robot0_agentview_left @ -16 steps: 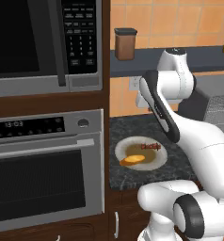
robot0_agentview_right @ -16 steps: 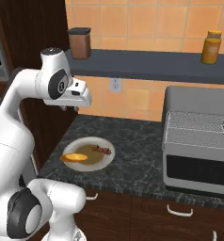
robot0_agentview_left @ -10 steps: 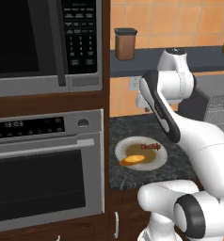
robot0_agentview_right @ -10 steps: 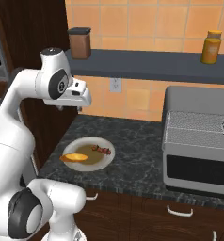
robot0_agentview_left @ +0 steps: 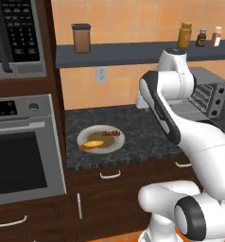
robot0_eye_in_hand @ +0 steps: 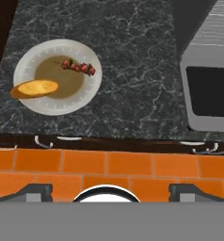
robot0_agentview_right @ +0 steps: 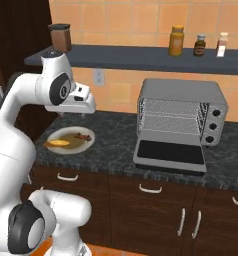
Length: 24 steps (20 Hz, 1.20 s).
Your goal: Pick up the kebab skewer and baguette bread, and place them inside the toaster oven. Close the toaster oven door and start by setting the timer.
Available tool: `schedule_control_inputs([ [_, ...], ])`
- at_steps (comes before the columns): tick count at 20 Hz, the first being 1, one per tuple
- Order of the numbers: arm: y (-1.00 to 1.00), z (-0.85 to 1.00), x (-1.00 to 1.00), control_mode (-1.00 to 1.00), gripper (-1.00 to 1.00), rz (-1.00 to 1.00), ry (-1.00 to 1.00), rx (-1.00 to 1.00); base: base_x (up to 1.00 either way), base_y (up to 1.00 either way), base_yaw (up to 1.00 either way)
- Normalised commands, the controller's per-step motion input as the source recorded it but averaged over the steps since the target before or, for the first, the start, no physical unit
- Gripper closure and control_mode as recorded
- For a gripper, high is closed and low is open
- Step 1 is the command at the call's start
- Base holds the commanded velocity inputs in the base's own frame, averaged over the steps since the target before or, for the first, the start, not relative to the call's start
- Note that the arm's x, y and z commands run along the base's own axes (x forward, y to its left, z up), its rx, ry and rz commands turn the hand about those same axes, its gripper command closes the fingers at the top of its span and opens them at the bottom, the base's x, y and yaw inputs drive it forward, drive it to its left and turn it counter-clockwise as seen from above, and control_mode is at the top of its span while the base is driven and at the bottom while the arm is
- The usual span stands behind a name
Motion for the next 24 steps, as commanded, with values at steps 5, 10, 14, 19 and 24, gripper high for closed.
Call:
schedule_control_inputs([
  [5,0.00,0.00,0.00,1.00,-1.00,0.00,0.00,0.00,0.35,-0.56,-0.15],
  [10,0.00,0.00,0.00,1.00,-1.00,0.00,0.00,0.00,0.68,-0.05,-0.10],
  [14,0.00,0.00,0.00,1.00,-1.00,0.00,0.00,0.00,0.68,0.00,-0.03],
  [19,0.00,0.00,0.00,1.00,-1.00,0.00,0.00,0.00,0.63,-0.03,-0.01],
  [24,0.00,0.00,0.00,1.00,-1.00,0.00,0.00,0.00,0.04,0.00,0.00],
])
